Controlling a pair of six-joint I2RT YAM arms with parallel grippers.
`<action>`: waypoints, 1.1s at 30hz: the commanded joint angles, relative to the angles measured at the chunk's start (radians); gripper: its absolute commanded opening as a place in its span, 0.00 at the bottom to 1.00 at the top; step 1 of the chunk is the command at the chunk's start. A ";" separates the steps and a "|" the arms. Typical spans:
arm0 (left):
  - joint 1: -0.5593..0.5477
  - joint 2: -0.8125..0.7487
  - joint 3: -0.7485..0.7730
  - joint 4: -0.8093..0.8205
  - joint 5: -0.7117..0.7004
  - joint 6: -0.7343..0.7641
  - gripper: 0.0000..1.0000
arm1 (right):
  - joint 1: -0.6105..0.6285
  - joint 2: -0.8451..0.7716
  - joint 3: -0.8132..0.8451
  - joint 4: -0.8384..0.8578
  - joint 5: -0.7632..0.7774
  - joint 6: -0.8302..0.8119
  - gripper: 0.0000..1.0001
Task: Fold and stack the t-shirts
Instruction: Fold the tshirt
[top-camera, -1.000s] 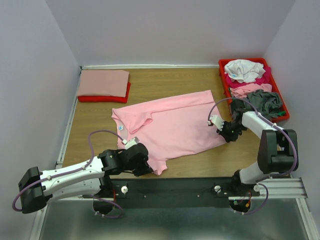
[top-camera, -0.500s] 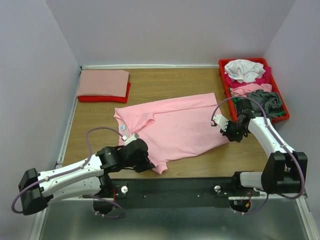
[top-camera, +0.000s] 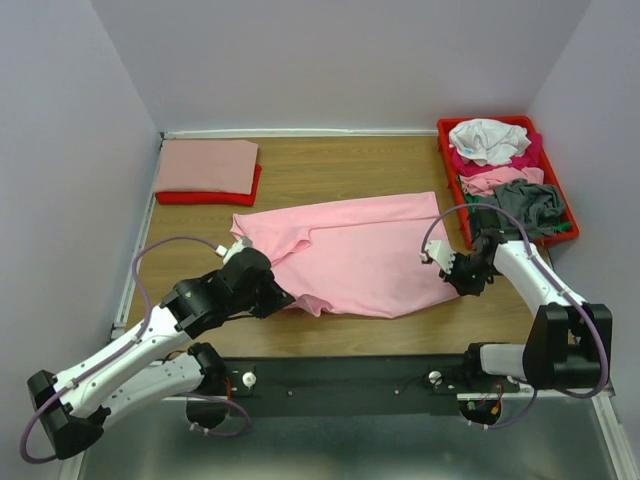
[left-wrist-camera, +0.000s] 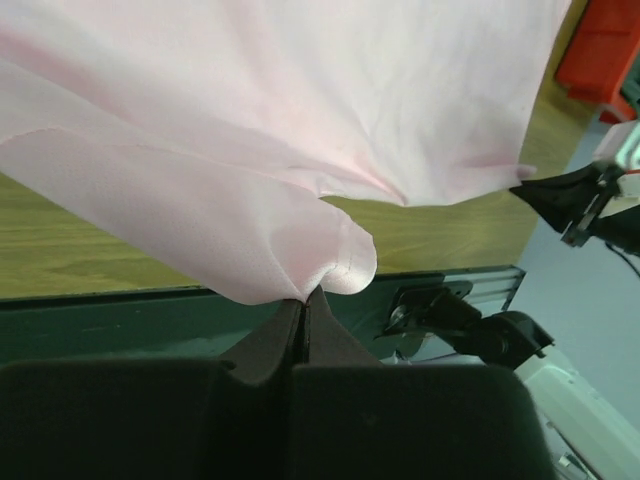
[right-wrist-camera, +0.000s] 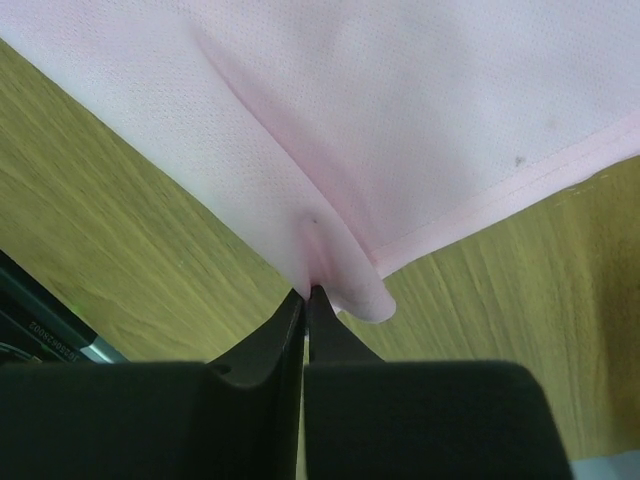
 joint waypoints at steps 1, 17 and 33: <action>0.045 -0.018 0.077 -0.094 -0.059 0.066 0.00 | -0.008 -0.037 -0.019 0.009 -0.022 0.001 0.10; 0.106 0.005 0.137 -0.103 -0.047 0.136 0.00 | -0.008 -0.134 0.007 -0.341 -0.192 -0.181 0.39; 0.137 -0.001 0.102 -0.046 -0.010 0.187 0.00 | -0.048 0.063 0.017 0.024 -0.062 0.179 0.51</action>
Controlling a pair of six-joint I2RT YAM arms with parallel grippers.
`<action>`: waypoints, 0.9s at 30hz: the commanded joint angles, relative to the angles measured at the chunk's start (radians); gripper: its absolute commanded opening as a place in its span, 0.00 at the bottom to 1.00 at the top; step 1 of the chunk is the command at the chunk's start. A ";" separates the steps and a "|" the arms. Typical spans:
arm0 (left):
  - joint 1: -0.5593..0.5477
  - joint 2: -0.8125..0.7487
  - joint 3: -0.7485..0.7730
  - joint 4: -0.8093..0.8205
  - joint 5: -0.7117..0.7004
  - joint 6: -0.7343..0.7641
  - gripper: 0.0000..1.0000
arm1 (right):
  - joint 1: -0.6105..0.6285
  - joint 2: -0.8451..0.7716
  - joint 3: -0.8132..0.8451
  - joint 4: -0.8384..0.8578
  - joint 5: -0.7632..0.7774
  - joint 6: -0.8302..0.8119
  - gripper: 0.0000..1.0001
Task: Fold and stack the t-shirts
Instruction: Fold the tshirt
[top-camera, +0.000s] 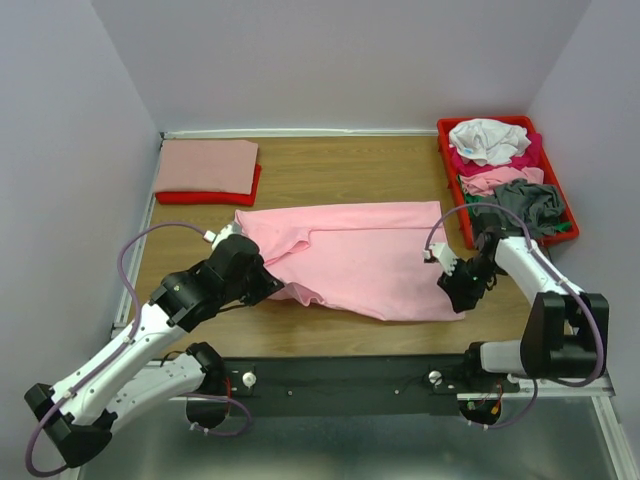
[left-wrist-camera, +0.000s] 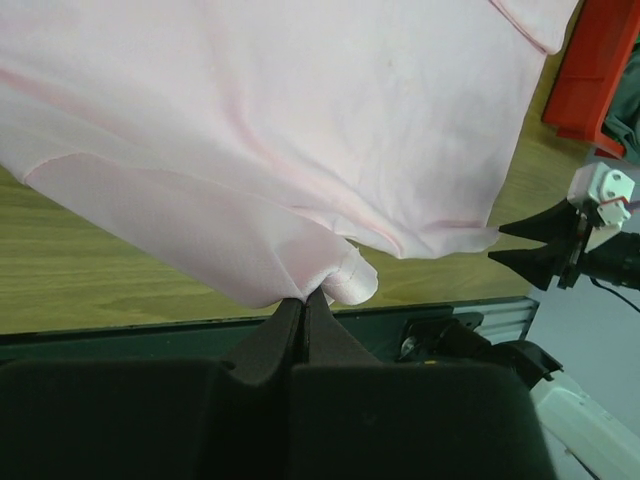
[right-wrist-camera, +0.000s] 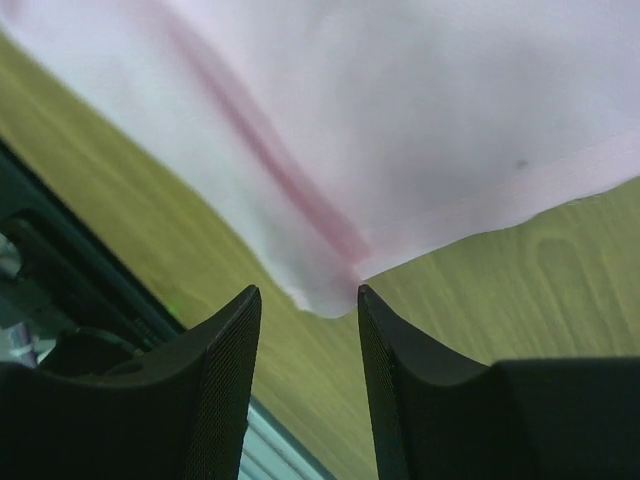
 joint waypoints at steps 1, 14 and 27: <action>0.012 -0.008 -0.025 0.036 0.017 0.027 0.00 | -0.012 0.044 0.028 0.156 0.040 0.133 0.51; 0.021 -0.032 -0.060 0.069 0.041 0.045 0.00 | -0.015 0.235 0.113 0.328 0.053 0.392 0.51; 0.029 -0.037 -0.082 0.087 0.048 0.048 0.00 | -0.015 0.320 0.090 0.409 0.097 0.458 0.38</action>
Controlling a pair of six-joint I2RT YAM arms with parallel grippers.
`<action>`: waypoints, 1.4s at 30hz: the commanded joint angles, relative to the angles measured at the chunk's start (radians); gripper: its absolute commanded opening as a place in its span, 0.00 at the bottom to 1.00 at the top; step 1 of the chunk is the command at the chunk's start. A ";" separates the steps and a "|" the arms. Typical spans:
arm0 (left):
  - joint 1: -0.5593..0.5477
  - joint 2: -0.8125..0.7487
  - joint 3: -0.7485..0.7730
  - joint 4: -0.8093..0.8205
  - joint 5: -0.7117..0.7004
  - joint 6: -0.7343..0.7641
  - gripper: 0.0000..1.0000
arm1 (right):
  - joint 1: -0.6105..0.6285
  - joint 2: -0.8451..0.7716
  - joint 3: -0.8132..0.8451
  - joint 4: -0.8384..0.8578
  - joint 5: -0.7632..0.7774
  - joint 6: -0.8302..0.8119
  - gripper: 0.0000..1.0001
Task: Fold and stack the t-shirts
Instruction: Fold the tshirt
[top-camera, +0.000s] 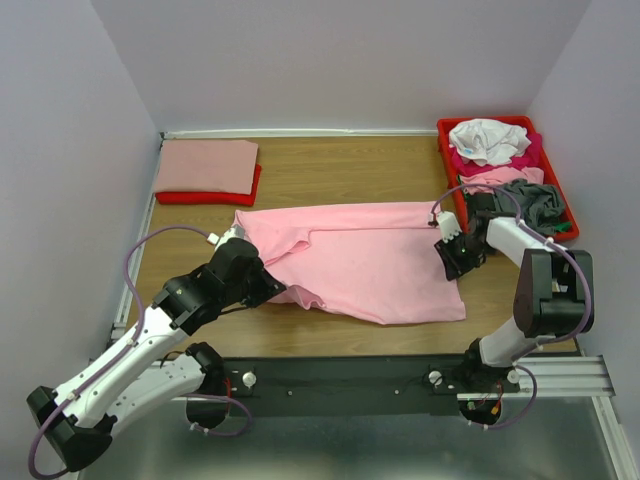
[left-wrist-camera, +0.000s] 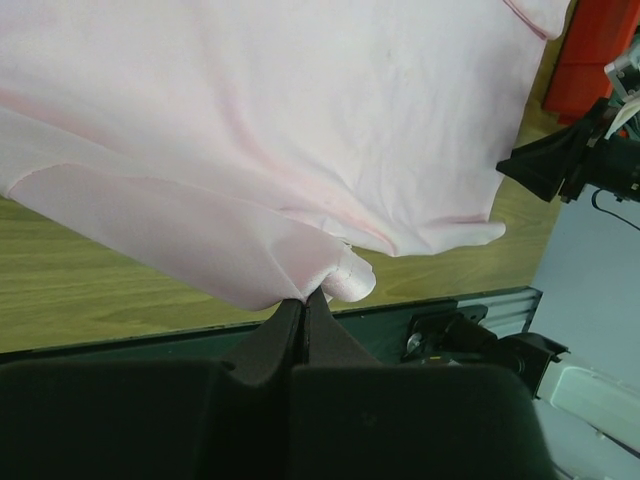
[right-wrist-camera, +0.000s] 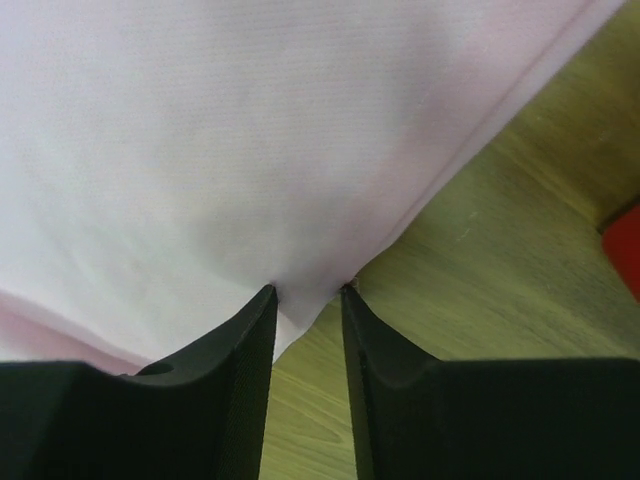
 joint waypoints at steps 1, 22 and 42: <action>0.013 -0.009 -0.011 0.016 0.007 0.020 0.00 | -0.007 0.063 -0.016 0.048 0.009 0.022 0.34; 0.101 0.045 0.003 0.051 -0.001 0.089 0.00 | -0.007 0.137 0.208 0.131 0.007 0.111 0.43; 0.114 0.045 -0.022 0.079 0.045 0.118 0.00 | -0.010 -0.443 -0.139 -0.332 -0.123 -0.532 0.54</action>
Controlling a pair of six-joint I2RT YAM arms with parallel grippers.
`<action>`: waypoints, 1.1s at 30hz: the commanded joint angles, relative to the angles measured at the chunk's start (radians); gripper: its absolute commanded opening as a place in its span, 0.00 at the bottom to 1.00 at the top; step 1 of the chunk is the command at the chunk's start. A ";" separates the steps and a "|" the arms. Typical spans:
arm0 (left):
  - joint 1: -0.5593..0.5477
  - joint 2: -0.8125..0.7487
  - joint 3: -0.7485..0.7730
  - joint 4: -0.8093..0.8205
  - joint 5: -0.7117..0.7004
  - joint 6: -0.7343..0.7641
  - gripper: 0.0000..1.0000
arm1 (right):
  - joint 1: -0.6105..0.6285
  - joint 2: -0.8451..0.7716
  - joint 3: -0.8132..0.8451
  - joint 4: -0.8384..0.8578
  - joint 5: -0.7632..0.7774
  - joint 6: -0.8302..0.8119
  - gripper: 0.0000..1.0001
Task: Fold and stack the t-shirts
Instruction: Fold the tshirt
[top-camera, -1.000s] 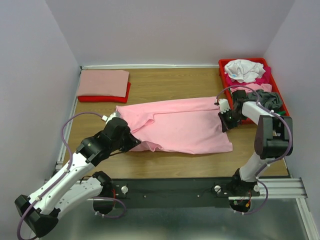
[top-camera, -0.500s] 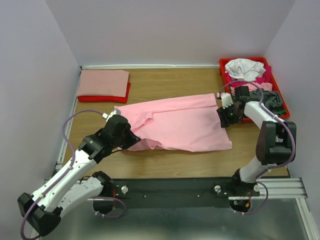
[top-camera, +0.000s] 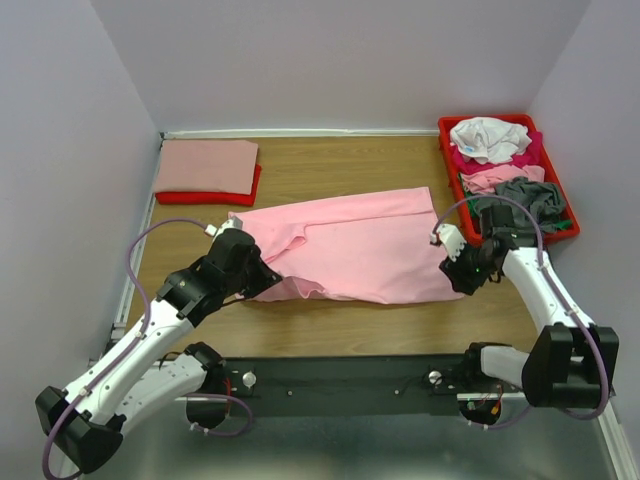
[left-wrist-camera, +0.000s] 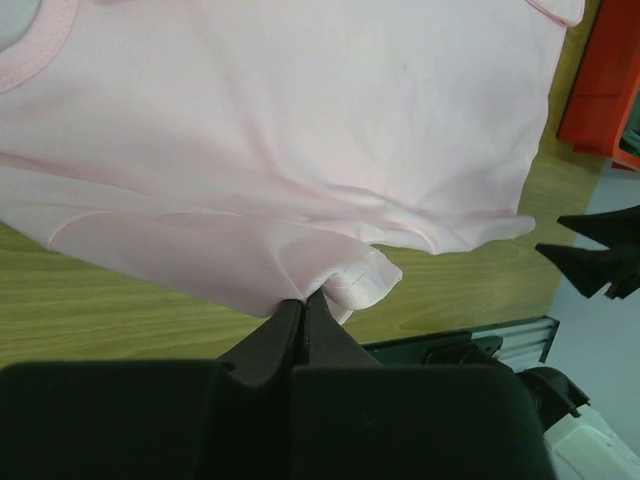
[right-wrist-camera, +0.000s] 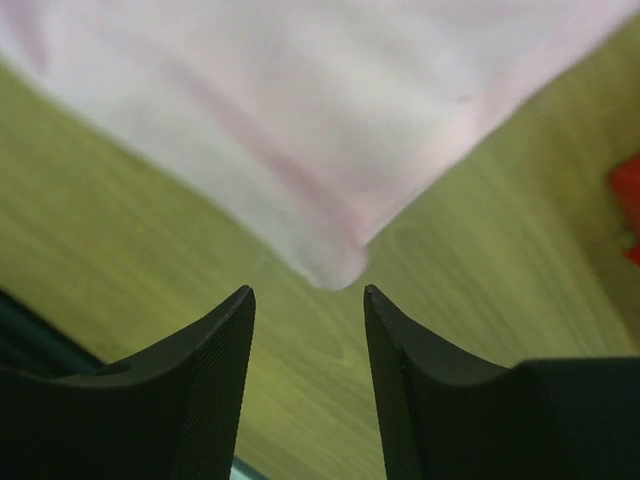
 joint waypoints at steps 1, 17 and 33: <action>0.006 -0.004 -0.024 0.027 0.024 0.018 0.00 | -0.003 -0.084 -0.068 -0.204 -0.065 -0.349 0.52; 0.009 -0.025 -0.061 0.054 0.050 0.010 0.00 | -0.001 0.004 -0.161 -0.151 -0.001 -0.738 0.49; 0.012 -0.031 -0.067 0.056 0.079 0.013 0.00 | -0.004 0.016 -0.175 -0.042 0.019 -0.716 0.47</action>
